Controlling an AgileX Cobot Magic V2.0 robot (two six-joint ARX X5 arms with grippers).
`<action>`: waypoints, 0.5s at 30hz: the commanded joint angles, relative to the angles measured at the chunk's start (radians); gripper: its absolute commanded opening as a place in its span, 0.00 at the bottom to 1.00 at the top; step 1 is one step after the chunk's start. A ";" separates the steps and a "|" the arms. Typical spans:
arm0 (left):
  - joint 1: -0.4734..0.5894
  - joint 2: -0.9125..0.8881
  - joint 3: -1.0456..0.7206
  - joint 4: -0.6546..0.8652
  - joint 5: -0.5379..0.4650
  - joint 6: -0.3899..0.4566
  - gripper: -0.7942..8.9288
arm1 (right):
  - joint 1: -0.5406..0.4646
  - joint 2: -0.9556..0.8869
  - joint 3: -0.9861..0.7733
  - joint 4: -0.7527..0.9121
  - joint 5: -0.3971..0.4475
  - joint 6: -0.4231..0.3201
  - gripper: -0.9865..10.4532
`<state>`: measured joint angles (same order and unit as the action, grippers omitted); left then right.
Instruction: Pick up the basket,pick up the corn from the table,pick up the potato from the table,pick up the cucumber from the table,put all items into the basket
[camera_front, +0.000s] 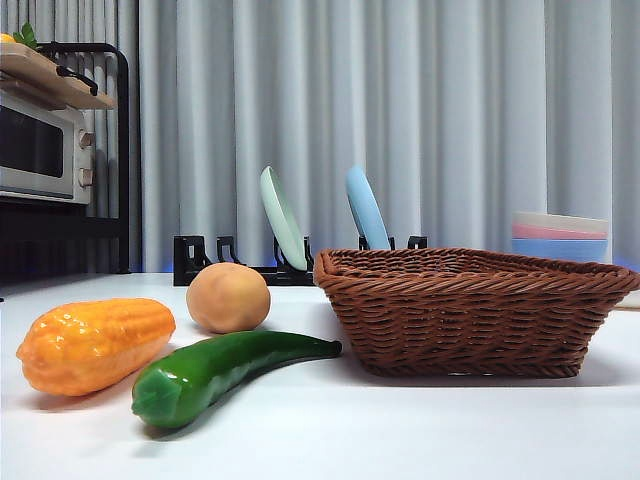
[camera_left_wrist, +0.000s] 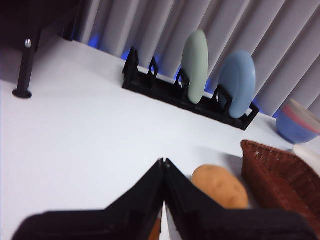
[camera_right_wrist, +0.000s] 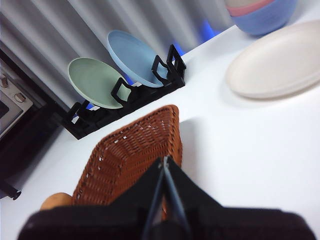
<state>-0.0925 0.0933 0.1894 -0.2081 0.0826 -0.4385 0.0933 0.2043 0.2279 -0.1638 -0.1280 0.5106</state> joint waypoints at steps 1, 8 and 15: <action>0.003 0.068 0.062 0.003 0.007 0.047 0.07 | 0.000 0.104 0.077 0.004 -0.002 -0.051 0.08; 0.003 0.301 0.253 -0.007 0.108 0.164 0.07 | 0.000 0.400 0.304 -0.019 -0.033 -0.175 0.08; 0.003 0.568 0.447 -0.087 0.255 0.208 0.07 | -0.001 0.682 0.538 -0.219 -0.160 -0.334 0.08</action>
<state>-0.0925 0.6231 0.6205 -0.2817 0.3138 -0.2676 0.0921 0.8585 0.7452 -0.3614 -0.2691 0.2512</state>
